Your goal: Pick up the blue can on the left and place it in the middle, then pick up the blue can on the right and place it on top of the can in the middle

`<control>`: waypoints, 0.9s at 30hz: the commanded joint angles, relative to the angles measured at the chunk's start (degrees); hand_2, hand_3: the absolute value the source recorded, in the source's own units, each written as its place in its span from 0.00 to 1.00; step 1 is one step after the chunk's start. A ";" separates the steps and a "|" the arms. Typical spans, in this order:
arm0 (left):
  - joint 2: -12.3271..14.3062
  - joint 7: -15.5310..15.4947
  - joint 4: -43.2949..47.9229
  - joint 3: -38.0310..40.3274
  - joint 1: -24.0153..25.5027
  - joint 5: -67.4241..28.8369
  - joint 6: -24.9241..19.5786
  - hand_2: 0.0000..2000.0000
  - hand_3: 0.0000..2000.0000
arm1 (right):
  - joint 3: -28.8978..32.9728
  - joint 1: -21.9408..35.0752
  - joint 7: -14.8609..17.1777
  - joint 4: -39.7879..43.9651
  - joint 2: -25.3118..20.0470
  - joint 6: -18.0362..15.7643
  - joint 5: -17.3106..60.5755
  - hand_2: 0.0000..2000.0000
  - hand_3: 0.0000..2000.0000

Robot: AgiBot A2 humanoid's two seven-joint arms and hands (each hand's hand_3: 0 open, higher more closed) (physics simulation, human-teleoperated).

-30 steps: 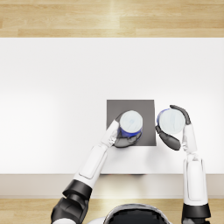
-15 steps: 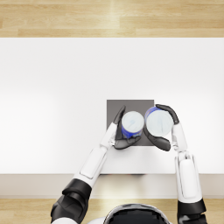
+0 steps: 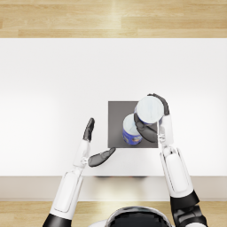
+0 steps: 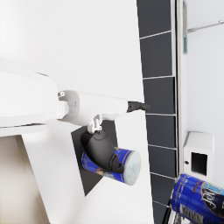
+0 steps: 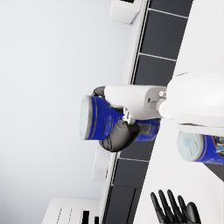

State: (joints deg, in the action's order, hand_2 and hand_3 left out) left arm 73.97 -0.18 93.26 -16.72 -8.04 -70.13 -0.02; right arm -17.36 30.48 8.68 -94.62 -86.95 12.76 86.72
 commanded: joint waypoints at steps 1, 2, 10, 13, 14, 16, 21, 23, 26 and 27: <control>-1.24 0.05 2.97 2.54 2.73 0.00 0.01 0.00 0.00 | -3.63 0.80 0.53 1.75 -0.56 1.10 0.00 1.00 0.76; -1.25 0.09 2.69 2.20 3.01 0.00 0.01 0.00 0.00 | -4.55 0.61 0.80 2.30 -0.59 1.88 -0.01 1.00 0.76; -0.72 0.18 2.08 1.67 4.17 -0.01 0.02 0.00 0.00 | -7.61 -0.03 1.60 8.99 -1.30 3.92 -0.01 1.00 0.76; -0.33 0.18 2.02 1.92 4.24 -0.01 0.02 0.00 0.00 | -7.76 -0.30 1.62 11.34 -1.51 4.09 -0.02 1.00 0.76; -0.19 0.18 1.84 1.76 4.24 -0.01 0.02 0.00 0.00 | -7.59 -0.16 1.65 12.15 -1.70 4.13 -0.02 1.00 0.76; 0.04 0.18 1.65 1.92 4.33 -0.01 0.02 0.00 0.00 | -7.74 -0.22 1.67 14.02 -1.90 4.20 -0.02 1.00 0.76; 0.76 0.18 1.60 2.57 4.25 -0.01 0.02 0.00 0.00 | -6.78 -0.87 1.93 12.39 -2.00 9.99 0.01 0.00 0.00; 1.17 0.18 1.53 2.46 3.96 0.00 0.02 0.00 0.00 | -6.19 -0.85 2.12 10.47 -2.22 10.85 0.01 0.00 0.00; 1.72 0.18 1.46 2.25 3.64 0.00 0.02 0.00 0.00 | -5.39 -1.01 2.29 7.29 -2.43 11.44 0.01 0.00 0.00; 1.87 0.18 1.45 2.15 3.61 0.00 0.02 0.00 0.00 | -5.23 -0.92 2.31 6.28 -2.59 11.57 0.01 0.00 0.00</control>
State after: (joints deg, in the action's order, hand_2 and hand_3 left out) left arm 75.63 0.00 94.42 -14.54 -3.75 -70.14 0.00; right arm -23.27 28.69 11.00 -85.75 -89.17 24.41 86.72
